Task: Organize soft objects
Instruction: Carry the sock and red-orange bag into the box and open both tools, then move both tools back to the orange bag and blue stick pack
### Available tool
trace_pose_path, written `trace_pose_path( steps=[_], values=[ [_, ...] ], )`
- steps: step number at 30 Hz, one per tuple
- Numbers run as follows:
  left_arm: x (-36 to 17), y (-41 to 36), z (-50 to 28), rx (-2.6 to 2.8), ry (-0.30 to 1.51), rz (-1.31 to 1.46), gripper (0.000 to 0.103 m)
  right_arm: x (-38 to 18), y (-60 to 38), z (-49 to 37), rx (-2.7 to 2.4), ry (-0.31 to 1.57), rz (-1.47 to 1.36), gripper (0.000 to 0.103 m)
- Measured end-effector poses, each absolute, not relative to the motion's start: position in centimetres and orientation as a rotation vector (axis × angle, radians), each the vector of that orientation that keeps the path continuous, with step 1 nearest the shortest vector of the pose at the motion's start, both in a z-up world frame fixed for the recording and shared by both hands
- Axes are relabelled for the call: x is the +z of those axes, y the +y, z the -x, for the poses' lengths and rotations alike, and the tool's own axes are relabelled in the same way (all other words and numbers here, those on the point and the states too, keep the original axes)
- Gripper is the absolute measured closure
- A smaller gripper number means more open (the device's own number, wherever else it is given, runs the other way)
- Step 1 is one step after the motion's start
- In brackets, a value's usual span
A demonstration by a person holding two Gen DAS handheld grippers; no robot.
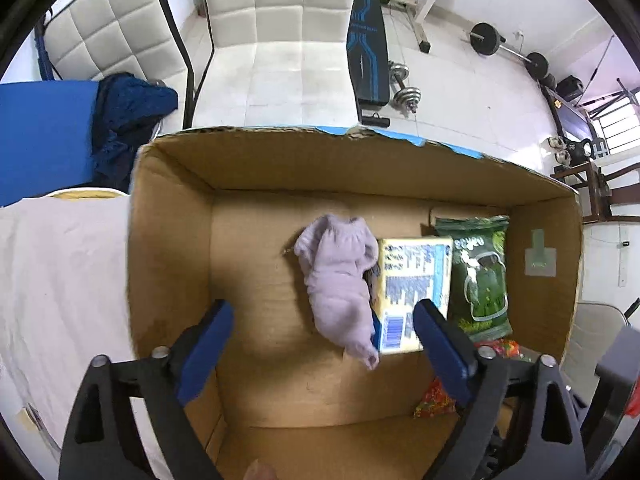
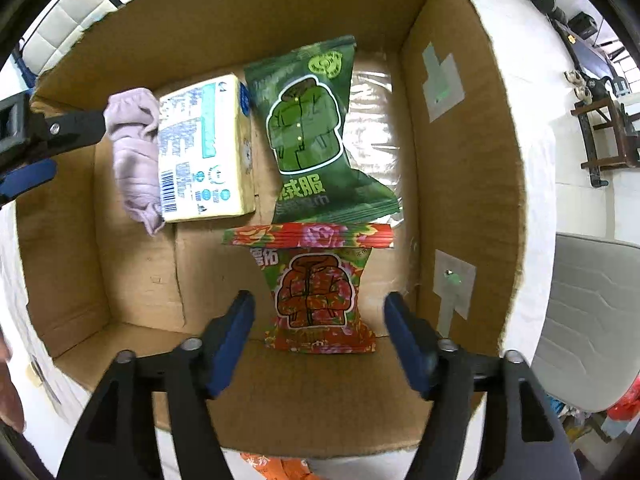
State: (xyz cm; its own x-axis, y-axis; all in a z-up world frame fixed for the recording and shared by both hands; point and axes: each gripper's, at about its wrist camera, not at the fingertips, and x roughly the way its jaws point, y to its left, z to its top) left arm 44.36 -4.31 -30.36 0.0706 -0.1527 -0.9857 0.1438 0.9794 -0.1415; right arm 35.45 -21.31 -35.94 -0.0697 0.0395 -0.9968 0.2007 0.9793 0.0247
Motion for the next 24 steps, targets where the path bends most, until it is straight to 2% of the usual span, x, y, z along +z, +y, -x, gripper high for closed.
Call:
trace_pose_path(
  steps=[2, 3, 4, 5, 24],
  values=[
    [-29.4, -4.0, -43.1, -0.22, 1.457, 0.003, 0.001, -34.7, -21.3, -34.9, -0.128, 1.63, -0.174, 0.023],
    [-28.9, -3.8, -42.9, -0.221, 1.44, 0.003, 0.001, -34.4, -21.3, -34.7, -0.129, 1.625, -0.167, 0.018],
    [-28.4, -3.7, -42.4, -0.216, 1.416, -0.002, 0.001, -34.0, -21.3, -34.4, -0.127, 1.608, -0.171, 0.005],
    [-28.0, -3.6, -41.9, -0.212, 1.396, -0.004, 0.001, -33.7, -21.1, -34.0, -0.127, 1.596, -0.175, 0.0],
    [-17.8, -3.5, -28.6, -0.223, 1.156, -0.035, 0.001, -24.3, -20.3, -25.5, -0.126, 1.351, -0.136, 0.0]
  ],
)
